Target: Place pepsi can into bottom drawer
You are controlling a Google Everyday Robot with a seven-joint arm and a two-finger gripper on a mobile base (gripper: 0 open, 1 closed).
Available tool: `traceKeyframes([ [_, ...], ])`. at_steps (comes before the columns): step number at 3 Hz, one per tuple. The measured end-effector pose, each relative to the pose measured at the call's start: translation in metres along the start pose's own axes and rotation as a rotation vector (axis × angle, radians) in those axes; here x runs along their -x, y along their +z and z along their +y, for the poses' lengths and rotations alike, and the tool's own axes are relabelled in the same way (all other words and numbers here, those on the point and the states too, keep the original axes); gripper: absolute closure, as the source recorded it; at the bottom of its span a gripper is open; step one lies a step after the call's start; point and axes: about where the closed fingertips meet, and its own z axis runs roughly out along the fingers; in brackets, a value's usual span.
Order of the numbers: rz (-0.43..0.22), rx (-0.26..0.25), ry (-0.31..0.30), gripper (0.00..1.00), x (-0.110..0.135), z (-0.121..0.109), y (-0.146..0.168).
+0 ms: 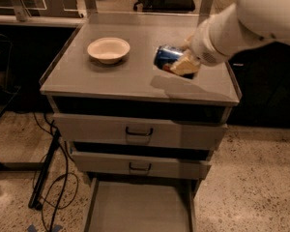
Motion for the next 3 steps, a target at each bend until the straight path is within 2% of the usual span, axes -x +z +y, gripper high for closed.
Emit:
traceKeyframes([
  [1,-0.022,-0.02,0.013,1.0,-0.015,0.038,-0.03],
  [2,-0.04,-0.027,0.06,1.0,-0.041,0.083,-0.048],
  [3,-0.036,-0.014,0.097,1.0,-0.053,0.093,-0.049],
])
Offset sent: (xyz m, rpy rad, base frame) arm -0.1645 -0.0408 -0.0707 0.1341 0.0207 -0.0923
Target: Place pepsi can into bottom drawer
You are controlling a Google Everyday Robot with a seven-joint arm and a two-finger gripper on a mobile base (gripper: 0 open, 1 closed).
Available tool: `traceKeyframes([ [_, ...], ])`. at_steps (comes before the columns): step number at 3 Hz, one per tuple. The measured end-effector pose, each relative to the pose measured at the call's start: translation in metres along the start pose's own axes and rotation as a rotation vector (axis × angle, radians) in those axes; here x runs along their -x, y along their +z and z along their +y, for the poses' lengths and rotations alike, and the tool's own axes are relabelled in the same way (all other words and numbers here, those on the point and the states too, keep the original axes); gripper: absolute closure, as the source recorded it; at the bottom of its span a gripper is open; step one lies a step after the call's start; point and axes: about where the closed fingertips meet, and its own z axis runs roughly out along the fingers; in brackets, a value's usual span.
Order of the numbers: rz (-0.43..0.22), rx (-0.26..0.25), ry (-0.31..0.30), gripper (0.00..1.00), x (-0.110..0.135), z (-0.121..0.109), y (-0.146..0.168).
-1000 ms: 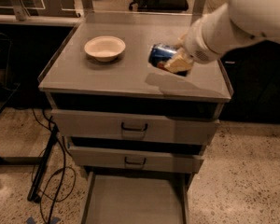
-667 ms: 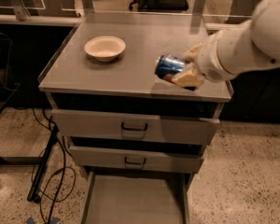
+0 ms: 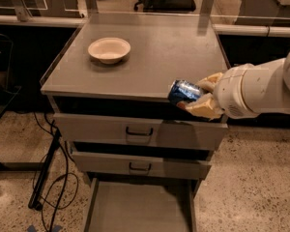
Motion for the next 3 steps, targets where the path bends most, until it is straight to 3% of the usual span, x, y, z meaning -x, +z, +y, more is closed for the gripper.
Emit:
traceKeyframes([
  [2,0.01,0.019,0.018,1.0,-0.01,0.008,0.015],
  [3,0.026,0.06,0.036,1.0,-0.033,0.034,0.048],
])
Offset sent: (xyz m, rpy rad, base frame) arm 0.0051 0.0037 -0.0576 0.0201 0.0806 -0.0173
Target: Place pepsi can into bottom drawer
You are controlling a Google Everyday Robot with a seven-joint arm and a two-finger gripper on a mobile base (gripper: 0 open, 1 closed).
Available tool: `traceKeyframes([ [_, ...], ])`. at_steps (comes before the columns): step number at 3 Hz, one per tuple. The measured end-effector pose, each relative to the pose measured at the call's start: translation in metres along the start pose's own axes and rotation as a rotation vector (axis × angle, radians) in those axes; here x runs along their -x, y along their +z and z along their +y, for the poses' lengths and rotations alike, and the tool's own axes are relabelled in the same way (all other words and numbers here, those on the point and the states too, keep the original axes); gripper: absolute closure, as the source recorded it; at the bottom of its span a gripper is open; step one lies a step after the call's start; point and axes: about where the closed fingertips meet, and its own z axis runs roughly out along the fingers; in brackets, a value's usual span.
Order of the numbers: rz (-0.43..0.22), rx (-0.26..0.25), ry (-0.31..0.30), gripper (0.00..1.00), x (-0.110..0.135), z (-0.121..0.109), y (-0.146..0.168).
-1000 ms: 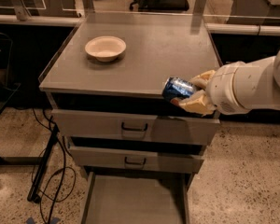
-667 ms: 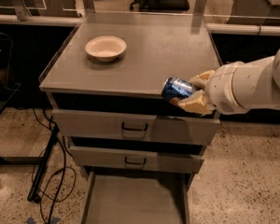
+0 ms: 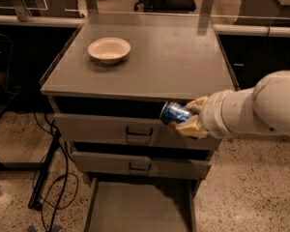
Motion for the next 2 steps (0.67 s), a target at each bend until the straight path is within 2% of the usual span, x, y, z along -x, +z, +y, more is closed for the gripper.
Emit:
traceKeyframes([
  [2,0.007,0.086,0.026,1.0,-0.049,0.066,0.065],
])
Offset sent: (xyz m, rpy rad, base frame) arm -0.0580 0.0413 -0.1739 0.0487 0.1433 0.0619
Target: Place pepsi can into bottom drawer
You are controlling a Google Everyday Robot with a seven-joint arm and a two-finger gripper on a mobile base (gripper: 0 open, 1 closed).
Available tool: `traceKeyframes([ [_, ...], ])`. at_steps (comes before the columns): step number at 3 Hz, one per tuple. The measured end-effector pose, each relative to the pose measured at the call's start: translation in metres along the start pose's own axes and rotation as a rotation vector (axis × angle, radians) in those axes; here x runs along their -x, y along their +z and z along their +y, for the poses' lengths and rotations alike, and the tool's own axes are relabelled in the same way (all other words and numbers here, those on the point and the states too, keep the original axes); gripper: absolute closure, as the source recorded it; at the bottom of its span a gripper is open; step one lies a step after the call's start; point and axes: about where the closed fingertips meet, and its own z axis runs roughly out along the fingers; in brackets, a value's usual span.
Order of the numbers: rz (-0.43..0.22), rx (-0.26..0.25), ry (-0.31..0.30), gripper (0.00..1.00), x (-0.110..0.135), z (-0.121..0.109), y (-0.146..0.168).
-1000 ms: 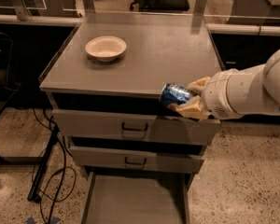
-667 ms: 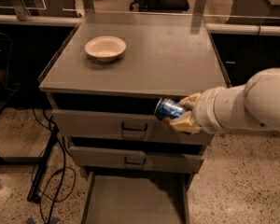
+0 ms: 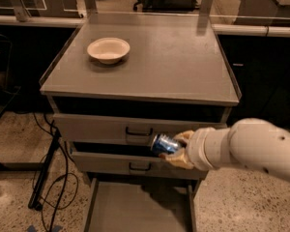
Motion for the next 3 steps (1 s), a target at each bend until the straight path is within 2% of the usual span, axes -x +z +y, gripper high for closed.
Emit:
traceKeyframes([
  [1,0.016,0.048,0.007,1.0,-0.031,0.046,0.031],
  [2,0.014,0.055,0.007,1.0,-0.032,0.049,0.034],
  [3,-0.001,0.109,0.012,1.0,-0.042,0.066,0.058],
])
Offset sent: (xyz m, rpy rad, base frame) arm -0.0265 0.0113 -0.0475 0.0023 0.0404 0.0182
